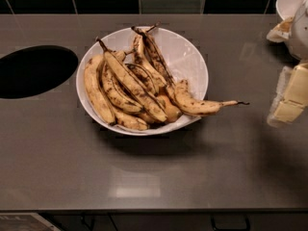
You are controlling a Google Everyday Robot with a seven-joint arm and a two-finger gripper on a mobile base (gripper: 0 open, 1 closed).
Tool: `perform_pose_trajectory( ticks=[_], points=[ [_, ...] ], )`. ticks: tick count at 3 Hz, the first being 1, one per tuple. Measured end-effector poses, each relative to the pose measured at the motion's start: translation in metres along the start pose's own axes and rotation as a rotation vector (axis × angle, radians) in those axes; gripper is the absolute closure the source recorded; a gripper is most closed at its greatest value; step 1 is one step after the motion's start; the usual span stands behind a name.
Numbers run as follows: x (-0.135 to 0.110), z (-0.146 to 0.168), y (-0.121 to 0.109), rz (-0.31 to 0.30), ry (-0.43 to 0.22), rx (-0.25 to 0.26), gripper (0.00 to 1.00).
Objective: Pick banana from white bowl
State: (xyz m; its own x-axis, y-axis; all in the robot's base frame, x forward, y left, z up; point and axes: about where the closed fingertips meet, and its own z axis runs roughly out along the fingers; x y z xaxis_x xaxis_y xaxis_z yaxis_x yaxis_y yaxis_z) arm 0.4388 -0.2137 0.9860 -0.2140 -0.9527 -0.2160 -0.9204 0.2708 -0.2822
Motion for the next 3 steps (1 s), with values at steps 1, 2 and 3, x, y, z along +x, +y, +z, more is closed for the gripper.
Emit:
perform_pose_trajectory(
  ticks=[1,2,3],
  points=[
    [-0.004,0.0,0.0,-0.007,-0.002,0.002,0.0],
    [-0.031,0.02,0.004,-0.059,-0.017,-0.037,0.0],
    [-0.055,0.042,0.013,-0.102,-0.032,-0.09,0.0]
  ],
)
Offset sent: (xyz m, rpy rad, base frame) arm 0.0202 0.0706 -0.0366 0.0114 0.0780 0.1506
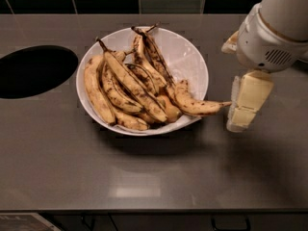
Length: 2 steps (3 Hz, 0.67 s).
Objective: Pick banana from white bowl
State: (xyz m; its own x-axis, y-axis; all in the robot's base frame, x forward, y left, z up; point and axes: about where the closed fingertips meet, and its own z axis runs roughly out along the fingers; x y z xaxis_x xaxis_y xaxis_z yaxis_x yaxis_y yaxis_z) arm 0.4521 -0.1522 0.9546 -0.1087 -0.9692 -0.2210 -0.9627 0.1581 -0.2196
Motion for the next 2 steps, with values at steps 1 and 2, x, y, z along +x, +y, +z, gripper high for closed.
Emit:
perform_pose_trajectory(
  ticks=[1,2],
  points=[
    [-0.0134,0.0118,0.005,-0.023,0.009,-0.022,0.0],
    [-0.0227,0.0108,0.0093,-0.013,0.056,-0.008,0.0]
  ],
)
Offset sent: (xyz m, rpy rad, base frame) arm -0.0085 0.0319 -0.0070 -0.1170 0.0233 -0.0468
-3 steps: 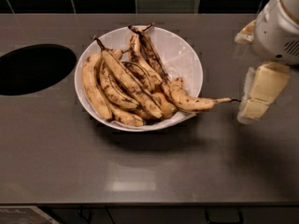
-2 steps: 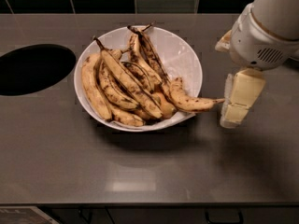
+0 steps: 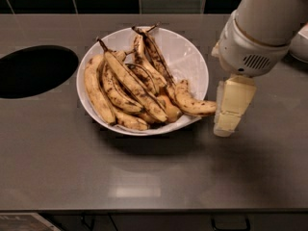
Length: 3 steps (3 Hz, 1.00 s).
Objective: Pick banana from white bowl
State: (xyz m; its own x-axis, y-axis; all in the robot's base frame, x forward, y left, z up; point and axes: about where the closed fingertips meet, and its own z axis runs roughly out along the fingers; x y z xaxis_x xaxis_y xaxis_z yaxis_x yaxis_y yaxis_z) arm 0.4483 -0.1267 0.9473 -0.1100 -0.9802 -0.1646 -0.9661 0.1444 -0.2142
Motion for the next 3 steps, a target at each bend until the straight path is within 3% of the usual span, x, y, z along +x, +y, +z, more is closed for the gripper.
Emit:
perform_pose_trajectory(
  ticks=[1,3],
  points=[
    [-0.0011,-0.0104,0.0085,0.065,0.062,0.039,0.0],
    [-0.0033,-0.0017,0.0153,0.102,0.063,0.032,0.0]
  ],
)
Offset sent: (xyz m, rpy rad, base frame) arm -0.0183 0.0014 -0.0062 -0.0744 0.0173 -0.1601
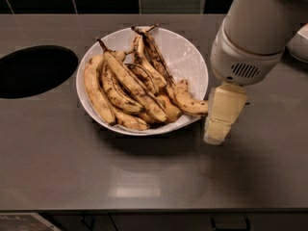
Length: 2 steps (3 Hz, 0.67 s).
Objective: Pick banana from white bowl
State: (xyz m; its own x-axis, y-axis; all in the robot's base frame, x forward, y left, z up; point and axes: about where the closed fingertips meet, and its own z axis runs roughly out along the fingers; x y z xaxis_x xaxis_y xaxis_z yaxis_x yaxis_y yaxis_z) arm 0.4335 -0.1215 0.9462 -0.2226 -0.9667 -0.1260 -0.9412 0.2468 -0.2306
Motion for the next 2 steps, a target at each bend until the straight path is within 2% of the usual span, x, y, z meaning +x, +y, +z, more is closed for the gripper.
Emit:
perform_pose_trajectory(
  ticks=[2],
  points=[
    [-0.0039,0.0181,0.0006,-0.023,-0.036,-0.024,0.0]
  ],
)
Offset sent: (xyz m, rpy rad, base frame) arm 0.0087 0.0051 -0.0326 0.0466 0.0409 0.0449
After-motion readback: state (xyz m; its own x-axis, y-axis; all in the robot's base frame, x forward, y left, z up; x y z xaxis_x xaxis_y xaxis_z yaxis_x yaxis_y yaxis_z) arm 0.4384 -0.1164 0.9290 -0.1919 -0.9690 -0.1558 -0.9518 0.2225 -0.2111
